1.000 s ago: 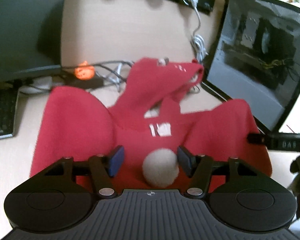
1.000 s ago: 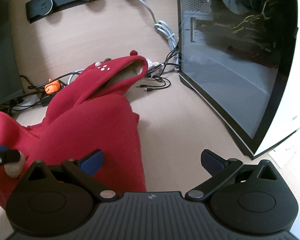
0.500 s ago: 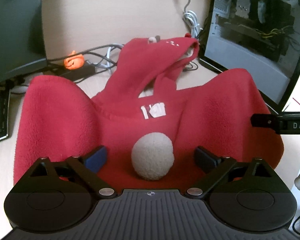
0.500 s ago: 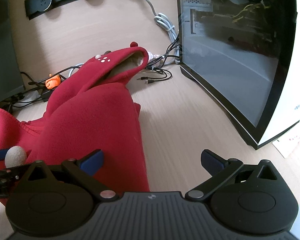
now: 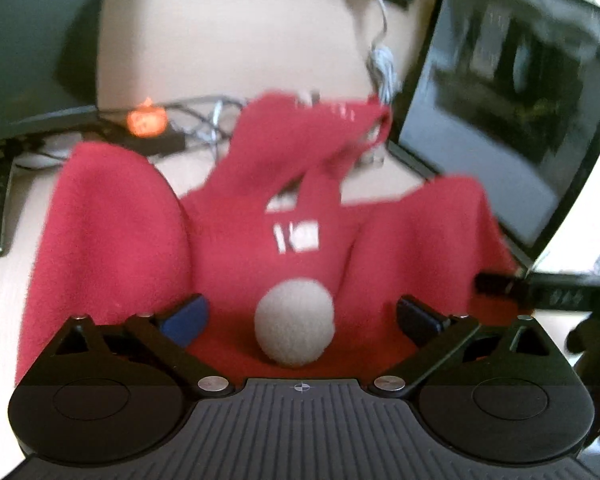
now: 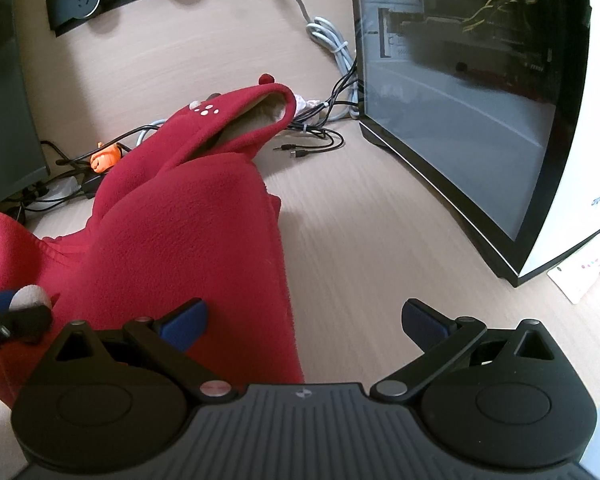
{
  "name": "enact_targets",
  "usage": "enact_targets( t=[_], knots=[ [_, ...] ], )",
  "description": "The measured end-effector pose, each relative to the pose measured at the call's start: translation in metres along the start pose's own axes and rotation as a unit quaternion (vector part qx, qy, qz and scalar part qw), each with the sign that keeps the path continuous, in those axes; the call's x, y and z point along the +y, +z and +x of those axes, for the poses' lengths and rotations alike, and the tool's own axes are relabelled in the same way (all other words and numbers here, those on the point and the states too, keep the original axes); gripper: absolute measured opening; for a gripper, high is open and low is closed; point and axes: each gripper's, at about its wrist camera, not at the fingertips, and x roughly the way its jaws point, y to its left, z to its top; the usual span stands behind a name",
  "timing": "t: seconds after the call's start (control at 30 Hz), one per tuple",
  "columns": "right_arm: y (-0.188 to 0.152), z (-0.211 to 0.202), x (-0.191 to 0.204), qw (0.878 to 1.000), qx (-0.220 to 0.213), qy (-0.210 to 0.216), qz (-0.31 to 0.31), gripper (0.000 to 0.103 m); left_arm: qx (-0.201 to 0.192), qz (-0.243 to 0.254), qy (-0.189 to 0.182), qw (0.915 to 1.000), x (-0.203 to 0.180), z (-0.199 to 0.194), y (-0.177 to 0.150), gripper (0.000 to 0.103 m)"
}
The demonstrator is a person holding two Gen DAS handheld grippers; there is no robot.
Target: Fold clothes
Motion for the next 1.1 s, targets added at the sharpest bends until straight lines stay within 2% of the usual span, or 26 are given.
enact_targets(
  t=[0.03,0.07,0.13,0.2,0.33,0.37,0.4,0.43,0.53,0.6,0.63,0.67,0.7,0.77,0.83,0.9,1.0,1.07,1.1],
  knots=[
    [0.000,0.000,0.000,1.000,0.000,0.000,0.000,0.103,-0.005,-0.003,0.002,1.0000,0.001,-0.002,0.000,0.074],
    [-0.001,-0.001,-0.001,1.000,0.000,0.000,0.000,0.103,0.002,-0.010,0.002,0.9999,0.003,-0.001,0.000,0.059],
    [-0.001,-0.001,-0.001,1.000,0.001,0.000,0.000,0.103,0.021,-0.026,0.007,0.9994,0.009,0.005,-0.002,0.060],
    [-0.002,0.000,-0.002,1.000,0.002,0.000,0.001,0.103,0.027,-0.019,0.013,0.9994,0.009,0.009,-0.004,0.061],
    [-0.003,0.000,-0.002,1.000,0.003,0.001,0.000,0.103,0.031,0.052,0.030,0.9977,-0.012,0.017,-0.005,0.062],
    [-0.003,0.000,-0.002,1.000,0.003,0.001,0.000,0.103,0.026,0.072,0.031,0.9966,-0.016,0.019,-0.005,0.049],
    [-0.003,0.000,-0.003,1.000,0.004,0.001,0.000,0.103,0.020,0.090,0.032,0.9952,-0.020,0.020,-0.002,0.041],
    [-0.003,0.000,-0.003,1.000,0.004,0.001,0.000,0.103,0.014,0.108,0.033,0.9935,-0.025,0.020,0.001,0.041],
    [-0.001,-0.002,-0.003,1.000,0.001,-0.003,-0.007,0.103,-0.077,0.141,0.044,0.9860,-0.038,-0.011,0.036,0.041],
    [0.001,-0.005,-0.006,1.000,-0.007,-0.004,-0.004,0.103,-0.145,0.165,0.055,0.9741,-0.043,-0.035,0.056,0.041],
    [0.003,-0.007,-0.007,1.000,-0.012,-0.003,-0.001,0.103,-0.167,0.181,0.069,0.9666,-0.043,-0.038,0.057,0.041],
    [0.005,-0.007,-0.007,1.000,-0.015,0.002,0.002,0.103,-0.172,0.195,0.082,0.9622,-0.042,-0.034,0.053,0.041],
    [0.007,-0.008,-0.007,1.000,-0.019,0.007,0.005,0.103,-0.163,0.196,0.089,0.9629,-0.039,-0.026,0.048,0.041],
    [0.010,-0.007,-0.004,1.000,-0.027,0.008,-0.003,0.103,-0.112,0.175,0.088,0.9741,-0.028,-0.002,0.032,0.043],
    [0.015,-0.009,0.004,0.999,-0.040,0.016,-0.019,0.103,-0.063,0.156,0.087,0.9818,-0.016,0.023,0.016,0.043],
    [0.020,-0.010,0.012,0.998,-0.053,0.025,-0.036,0.103,-0.040,0.138,0.087,0.9858,-0.007,0.035,0.008,0.045],
    [0.027,-0.013,0.025,0.995,-0.073,0.038,-0.060,0.103,-0.054,0.120,0.088,0.9874,0.000,0.034,0.017,0.042],
    [0.031,-0.014,0.033,0.992,-0.086,0.046,-0.076,0.103,-0.109,0.111,0.095,0.9832,-0.002,0.014,0.037,0.023],
    [0.034,-0.015,0.037,0.991,-0.092,0.050,-0.084,0.103,-0.142,0.106,0.095,0.9797,-0.003,0.000,0.048,0.023]
  ],
)
